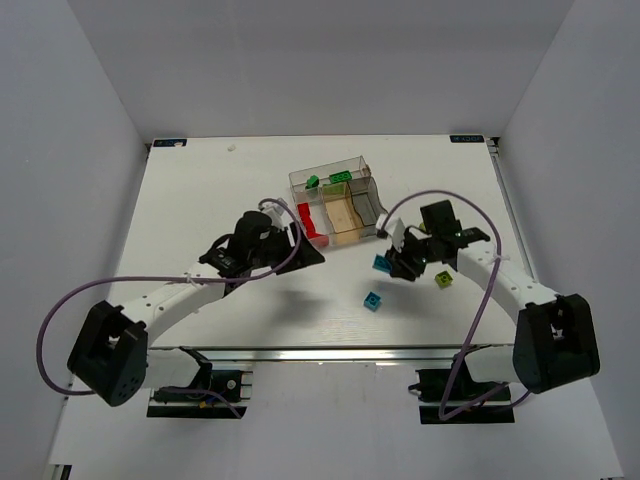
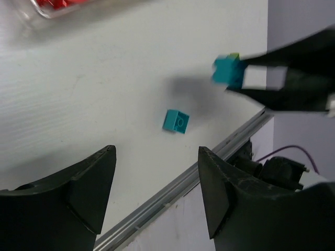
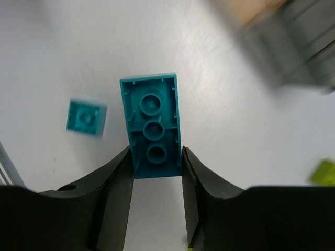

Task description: Sort the legos into containers by color

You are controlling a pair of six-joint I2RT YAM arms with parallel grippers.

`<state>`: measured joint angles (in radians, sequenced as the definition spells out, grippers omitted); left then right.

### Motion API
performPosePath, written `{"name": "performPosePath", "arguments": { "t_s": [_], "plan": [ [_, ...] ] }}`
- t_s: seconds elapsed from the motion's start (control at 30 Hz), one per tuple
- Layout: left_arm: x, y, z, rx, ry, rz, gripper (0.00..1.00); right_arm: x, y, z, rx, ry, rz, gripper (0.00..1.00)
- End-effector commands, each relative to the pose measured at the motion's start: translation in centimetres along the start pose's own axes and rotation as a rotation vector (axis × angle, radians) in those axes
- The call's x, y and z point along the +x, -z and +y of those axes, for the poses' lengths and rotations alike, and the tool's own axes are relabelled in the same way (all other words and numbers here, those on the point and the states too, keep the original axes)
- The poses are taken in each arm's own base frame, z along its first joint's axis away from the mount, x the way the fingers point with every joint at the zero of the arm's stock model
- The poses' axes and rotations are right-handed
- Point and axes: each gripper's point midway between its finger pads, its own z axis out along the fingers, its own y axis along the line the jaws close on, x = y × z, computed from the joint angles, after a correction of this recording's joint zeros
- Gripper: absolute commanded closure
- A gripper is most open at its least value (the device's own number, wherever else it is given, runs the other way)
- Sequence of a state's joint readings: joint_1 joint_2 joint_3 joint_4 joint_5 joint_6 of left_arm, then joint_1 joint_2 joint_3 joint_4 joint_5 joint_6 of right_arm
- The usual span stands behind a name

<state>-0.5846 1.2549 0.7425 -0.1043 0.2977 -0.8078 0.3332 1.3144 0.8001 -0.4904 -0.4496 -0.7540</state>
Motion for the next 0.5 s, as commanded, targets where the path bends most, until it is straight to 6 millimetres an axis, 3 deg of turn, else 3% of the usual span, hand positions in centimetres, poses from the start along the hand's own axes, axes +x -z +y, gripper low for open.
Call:
{"name": "performPosePath", "arguments": {
  "t_s": [0.0,0.03,0.07,0.17,0.2,0.23,0.47],
  "plan": [
    [1.7,-1.3,-1.7,0.043,-0.059,0.054,0.26,-8.6,2.8,-2.0,0.007,0.011,-0.184,1.00],
    [1.9,-1.7,-1.7,0.033,-0.074,0.058,0.26,-9.4,2.4,-2.6,0.001,-0.012,-0.188,1.00],
    [2.4,-1.9,-2.4,0.036,-0.098,0.070,0.25,-12.1,3.3,-3.7,0.034,-0.026,-0.234,1.00],
    [3.4,-3.0,-1.7,-0.015,-0.154,0.084,0.25,-14.1,1.7,-5.4,0.051,-0.131,-0.216,1.00],
    [4.0,-3.3,-2.1,-0.012,-0.190,0.095,0.24,-15.9,2.0,-7.1,0.114,-0.136,-0.227,1.00],
    [4.3,-3.7,-1.6,-0.039,-0.208,0.094,0.23,-15.5,0.1,-7.9,0.103,-0.175,-0.189,1.00],
    [5.5,-5.1,-2.4,-0.057,-0.331,0.056,0.16,-16.4,-4.7,-11.3,0.152,-0.248,-0.103,0.98]
  ]
}}
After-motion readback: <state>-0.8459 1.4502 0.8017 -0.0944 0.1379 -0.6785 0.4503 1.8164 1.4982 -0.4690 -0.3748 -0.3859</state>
